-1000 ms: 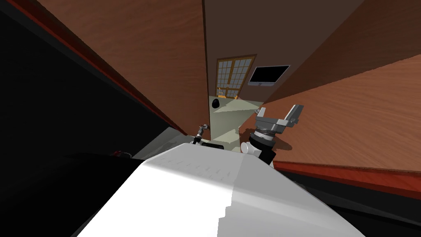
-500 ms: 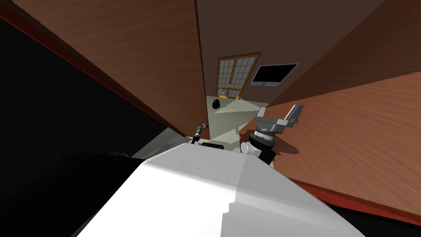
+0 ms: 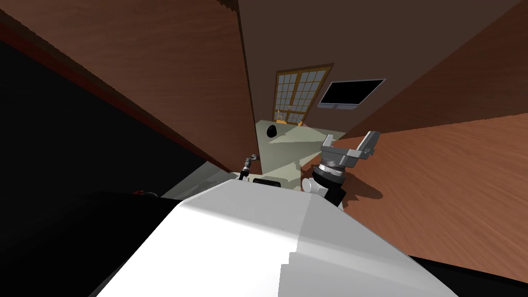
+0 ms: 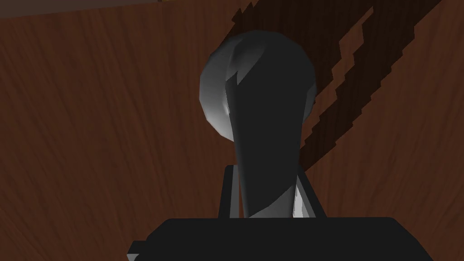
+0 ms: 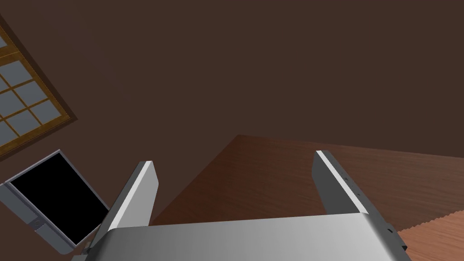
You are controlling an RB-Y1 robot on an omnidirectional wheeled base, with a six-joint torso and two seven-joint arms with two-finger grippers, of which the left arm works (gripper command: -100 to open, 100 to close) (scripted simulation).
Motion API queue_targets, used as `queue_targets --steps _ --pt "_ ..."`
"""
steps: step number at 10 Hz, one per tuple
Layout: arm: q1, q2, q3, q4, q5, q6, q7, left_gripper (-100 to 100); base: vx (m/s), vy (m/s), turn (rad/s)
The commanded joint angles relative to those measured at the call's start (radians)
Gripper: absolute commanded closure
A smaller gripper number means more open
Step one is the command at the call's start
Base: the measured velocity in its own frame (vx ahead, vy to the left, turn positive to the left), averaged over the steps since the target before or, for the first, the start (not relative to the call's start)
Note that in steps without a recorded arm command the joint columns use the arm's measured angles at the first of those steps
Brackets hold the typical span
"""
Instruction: Push the door open
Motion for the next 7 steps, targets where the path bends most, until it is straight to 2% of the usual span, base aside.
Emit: queue_targets --steps 1,2,3,7 --pt "-0.022 0.006 0.029 0.024 0.011 -0.013 -0.006 100 0.156 -0.084 0.056" --pt "-0.022 0.006 0.029 0.024 0.011 -0.013 -0.006 100 0.085 -0.046 0.030" --pt "-0.026 0.001 0.049 0.028 0.019 -0.012 -0.012 100 0.132 -0.081 0.053" --pt "-0.035 -0.015 0.093 0.038 0.038 -0.011 -0.025 100 0.183 -0.107 0.082"
